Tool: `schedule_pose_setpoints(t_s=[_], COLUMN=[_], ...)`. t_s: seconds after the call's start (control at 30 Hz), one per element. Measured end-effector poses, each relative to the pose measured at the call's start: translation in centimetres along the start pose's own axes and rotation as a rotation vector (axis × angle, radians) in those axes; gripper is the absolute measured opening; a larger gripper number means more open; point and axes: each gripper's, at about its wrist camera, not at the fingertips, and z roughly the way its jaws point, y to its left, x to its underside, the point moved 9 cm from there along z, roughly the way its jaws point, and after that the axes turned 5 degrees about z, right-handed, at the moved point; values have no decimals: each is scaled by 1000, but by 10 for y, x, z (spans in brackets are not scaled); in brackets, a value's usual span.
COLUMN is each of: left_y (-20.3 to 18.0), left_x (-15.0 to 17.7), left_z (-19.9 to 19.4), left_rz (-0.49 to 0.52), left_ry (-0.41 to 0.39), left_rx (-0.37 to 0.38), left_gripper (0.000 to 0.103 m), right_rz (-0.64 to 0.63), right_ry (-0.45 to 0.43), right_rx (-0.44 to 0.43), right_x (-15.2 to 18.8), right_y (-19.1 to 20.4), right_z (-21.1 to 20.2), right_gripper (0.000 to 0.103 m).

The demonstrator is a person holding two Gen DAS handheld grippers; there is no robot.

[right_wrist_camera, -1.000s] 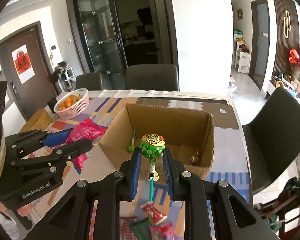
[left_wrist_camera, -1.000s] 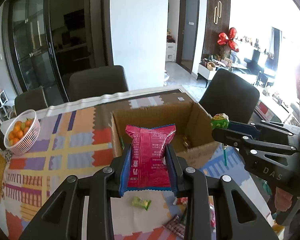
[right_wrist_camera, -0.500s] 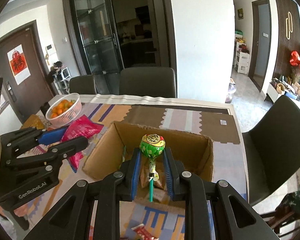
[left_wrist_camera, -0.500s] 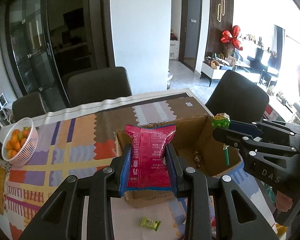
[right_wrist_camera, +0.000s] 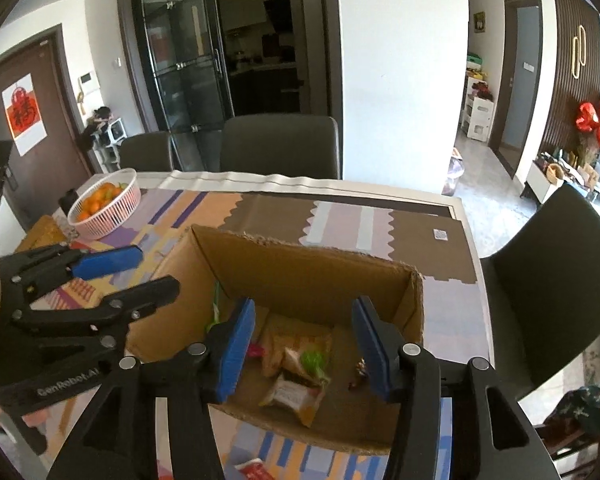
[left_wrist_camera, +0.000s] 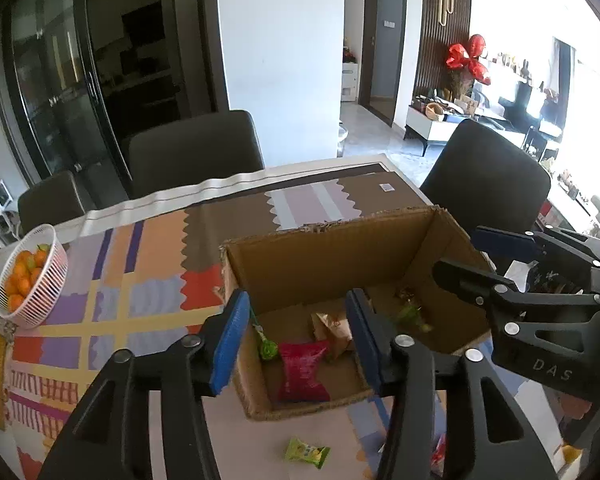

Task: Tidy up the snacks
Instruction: 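Open both grippers to drop the pink packet and lollipop into the box, then move both grippers back down to the remaining snacks on the table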

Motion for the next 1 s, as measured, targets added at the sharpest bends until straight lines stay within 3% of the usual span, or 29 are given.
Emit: schedule_pose_setpoints(t_s=[0.47,1.0], left_y=[-21,-65], left_x=[37,109], left_z=[-80,-117], left_rz=[37,18], left_ry=[-104,-99], left_rx=[-43,-15], left_gripper=[59,64], right_rz=[-37,-52], right_ry=[-20,-20], right_rx=[-21,-13], right_x=[41,114], right_y=[17,19], right_z=[-52,-103], right_gripper=[54,54])
